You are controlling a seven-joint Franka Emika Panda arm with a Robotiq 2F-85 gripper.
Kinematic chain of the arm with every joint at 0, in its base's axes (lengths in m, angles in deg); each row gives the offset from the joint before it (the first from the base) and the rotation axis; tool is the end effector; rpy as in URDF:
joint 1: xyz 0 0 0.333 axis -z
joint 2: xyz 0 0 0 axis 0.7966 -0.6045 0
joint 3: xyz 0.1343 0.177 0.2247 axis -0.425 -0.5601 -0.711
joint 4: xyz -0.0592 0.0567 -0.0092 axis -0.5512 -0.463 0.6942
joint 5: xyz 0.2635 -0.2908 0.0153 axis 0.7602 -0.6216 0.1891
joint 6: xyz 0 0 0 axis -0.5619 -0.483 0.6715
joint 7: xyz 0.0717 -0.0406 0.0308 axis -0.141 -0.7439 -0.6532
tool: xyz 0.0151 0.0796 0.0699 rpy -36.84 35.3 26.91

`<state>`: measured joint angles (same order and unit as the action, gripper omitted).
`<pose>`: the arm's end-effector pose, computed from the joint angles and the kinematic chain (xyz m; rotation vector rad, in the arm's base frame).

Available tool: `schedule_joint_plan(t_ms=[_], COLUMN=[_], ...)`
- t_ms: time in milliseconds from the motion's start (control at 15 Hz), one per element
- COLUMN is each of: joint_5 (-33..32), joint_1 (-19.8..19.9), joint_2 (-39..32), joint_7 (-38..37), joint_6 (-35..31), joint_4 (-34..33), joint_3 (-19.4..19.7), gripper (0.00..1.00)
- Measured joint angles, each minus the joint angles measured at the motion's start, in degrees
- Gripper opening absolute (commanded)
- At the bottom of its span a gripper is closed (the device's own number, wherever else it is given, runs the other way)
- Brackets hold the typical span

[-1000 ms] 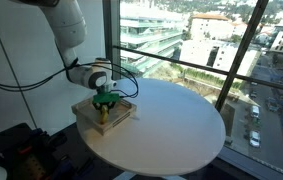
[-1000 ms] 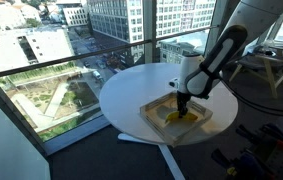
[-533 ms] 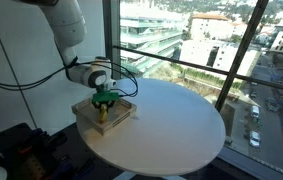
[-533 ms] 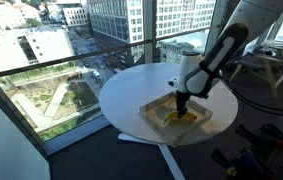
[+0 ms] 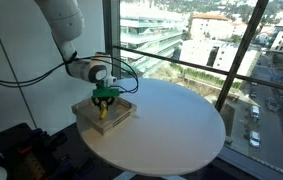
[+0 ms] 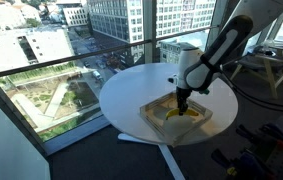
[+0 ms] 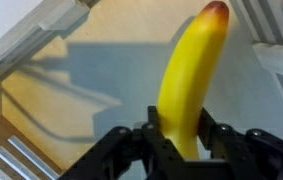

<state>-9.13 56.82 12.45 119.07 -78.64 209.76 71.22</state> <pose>0.5373 0.0623 0.1233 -2.7697 -1.3735 0.0408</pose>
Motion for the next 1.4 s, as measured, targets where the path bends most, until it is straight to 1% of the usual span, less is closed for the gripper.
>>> schedule_joint_plan(t_ms=[667, 1400], joint_5=[0.00, 0.00], joint_1=[-0.94, -3.33], joint_2=[5.69, 11.44], joint_7=[-0.02, -1.30], joint_6=[7.01, 11.04], joint_4=[0.13, 2.20], joint_3=[0.07, 1.25], gripper=[0.16, 0.16])
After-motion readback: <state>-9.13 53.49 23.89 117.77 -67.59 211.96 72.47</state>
